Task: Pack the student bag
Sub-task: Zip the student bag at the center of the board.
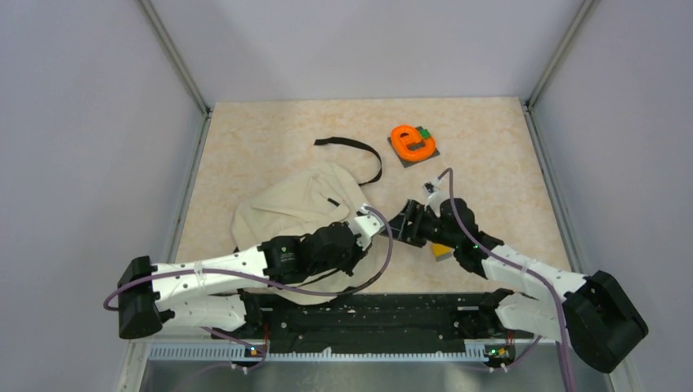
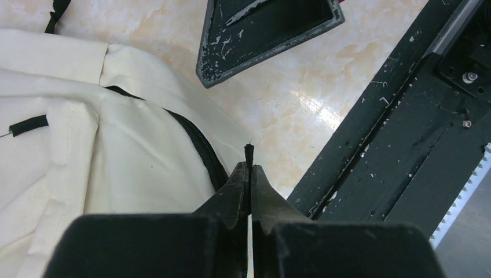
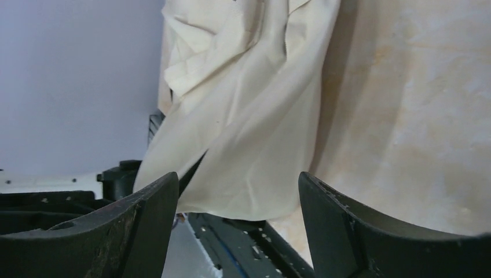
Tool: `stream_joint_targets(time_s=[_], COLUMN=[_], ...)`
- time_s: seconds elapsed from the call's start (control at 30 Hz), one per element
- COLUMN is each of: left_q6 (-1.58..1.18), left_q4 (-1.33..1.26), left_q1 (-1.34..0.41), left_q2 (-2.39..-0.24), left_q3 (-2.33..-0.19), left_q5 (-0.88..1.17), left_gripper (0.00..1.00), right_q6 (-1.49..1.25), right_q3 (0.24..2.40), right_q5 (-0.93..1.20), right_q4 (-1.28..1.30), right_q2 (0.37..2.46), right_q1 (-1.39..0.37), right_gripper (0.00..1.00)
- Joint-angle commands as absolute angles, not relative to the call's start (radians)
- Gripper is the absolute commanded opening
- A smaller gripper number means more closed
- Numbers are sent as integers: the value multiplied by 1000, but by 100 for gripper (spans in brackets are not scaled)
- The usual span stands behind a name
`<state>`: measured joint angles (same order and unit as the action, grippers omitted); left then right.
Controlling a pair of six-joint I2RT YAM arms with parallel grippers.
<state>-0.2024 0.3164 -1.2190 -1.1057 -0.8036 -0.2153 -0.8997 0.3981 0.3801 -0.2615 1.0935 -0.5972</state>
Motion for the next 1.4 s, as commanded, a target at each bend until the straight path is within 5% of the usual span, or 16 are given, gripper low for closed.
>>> stream_joint_targets(time_s=[0.0, 0.53, 0.6, 0.73, 0.77, 1.37], left_q6=[-168, -128, -124, -122, -120, -130], left_q4=[267, 282, 286, 322, 335, 497], left_q1=[-1216, -1216, -1216, -1216, -1216, -1216], left_q2=[-1077, -1104, -1106, -1112, -1111, -1082], left_q3=[-853, -876, -879, -899, -904, -929], left_q5=[-179, -97, -88, -80, -78, 30], left_gripper=[0, 0, 0, 0, 0, 0], right_q6=[-1112, -1092, -1074, -1000, -965, -617], right_q3=[358, 511, 534, 599, 619, 783], right_q5=[252, 156, 155, 105, 70, 43], right_q4=[-358, -387, -397, -324, -275, -3], right_q2=[1014, 1239, 1277, 1318, 1320, 1365], right_q1=[-670, -850, -851, -848, -846, -578], right_gripper=[74, 67, 54, 3, 0, 0])
